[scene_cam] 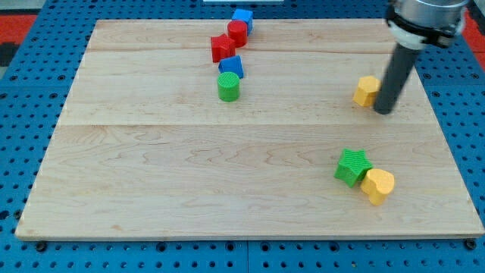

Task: Separate the green star from the yellow heart

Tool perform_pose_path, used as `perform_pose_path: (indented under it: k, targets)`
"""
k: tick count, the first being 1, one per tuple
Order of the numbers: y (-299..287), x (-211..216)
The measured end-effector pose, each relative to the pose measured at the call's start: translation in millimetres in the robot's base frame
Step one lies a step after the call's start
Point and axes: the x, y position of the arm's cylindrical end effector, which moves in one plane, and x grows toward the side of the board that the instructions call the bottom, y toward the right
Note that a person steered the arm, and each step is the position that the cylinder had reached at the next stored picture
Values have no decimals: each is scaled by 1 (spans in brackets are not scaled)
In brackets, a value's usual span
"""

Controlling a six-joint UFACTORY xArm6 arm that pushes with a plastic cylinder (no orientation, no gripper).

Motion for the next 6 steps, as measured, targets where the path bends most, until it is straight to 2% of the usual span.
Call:
perform_pose_path:
  k: [1, 2, 3, 4, 6]
  targets:
    - [54, 82]
    - [33, 182]
    - [-63, 152]
    - [-151, 97]
    - [-92, 49]
